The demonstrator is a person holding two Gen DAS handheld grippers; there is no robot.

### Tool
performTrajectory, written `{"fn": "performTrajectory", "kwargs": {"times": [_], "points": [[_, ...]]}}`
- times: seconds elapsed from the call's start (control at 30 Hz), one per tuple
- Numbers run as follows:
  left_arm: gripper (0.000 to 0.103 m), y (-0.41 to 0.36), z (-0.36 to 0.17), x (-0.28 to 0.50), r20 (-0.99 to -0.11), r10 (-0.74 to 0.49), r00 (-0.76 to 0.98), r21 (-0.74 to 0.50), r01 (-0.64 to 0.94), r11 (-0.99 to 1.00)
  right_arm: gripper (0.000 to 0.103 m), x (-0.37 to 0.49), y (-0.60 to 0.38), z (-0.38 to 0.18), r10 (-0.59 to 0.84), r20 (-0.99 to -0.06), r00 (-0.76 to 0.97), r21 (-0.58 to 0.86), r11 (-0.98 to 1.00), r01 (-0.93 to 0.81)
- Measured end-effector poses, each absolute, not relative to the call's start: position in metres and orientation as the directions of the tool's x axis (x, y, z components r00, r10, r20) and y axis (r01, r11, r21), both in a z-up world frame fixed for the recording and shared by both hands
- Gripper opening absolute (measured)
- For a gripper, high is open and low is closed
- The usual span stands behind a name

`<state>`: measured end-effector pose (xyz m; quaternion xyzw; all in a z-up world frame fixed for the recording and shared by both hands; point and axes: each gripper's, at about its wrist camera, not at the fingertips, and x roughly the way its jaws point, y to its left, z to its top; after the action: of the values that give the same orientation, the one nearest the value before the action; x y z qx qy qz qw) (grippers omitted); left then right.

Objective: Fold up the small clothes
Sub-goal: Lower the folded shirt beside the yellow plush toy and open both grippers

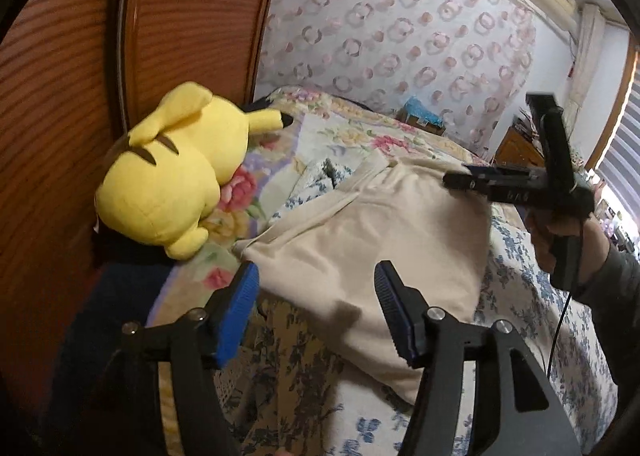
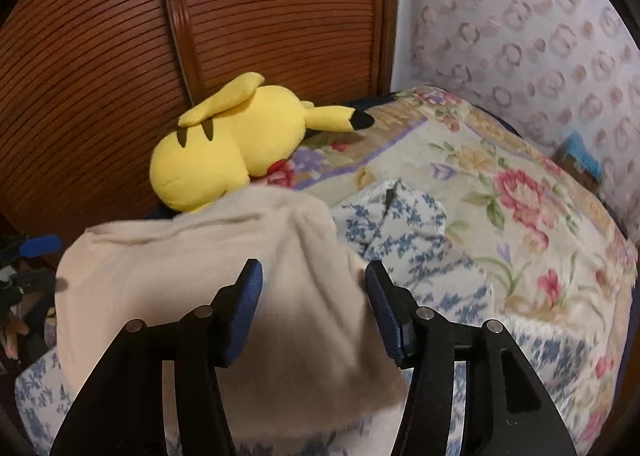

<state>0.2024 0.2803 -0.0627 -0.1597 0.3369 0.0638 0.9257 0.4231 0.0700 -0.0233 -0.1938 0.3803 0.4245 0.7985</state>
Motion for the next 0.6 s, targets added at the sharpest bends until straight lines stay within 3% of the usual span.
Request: {"fn": "performTrajectory", "kwargs": {"times": [0.43,0.6], "points": [[0.06,0.202,-0.02,0.185,-0.603,-0.01,0.798,-0.164,-0.111,0.98,0.057,0.352,-0.037,0.038,0.561,-0.67,0.486,0.03,0.675,-0.737],[0.06,0.161,0.0,0.176,-0.562,-0.024,0.827,-0.13,-0.06,0.99,0.062,0.3,-0.094,0.065,0.56,-0.616,0.554,0.03,0.719,-0.694]]}}
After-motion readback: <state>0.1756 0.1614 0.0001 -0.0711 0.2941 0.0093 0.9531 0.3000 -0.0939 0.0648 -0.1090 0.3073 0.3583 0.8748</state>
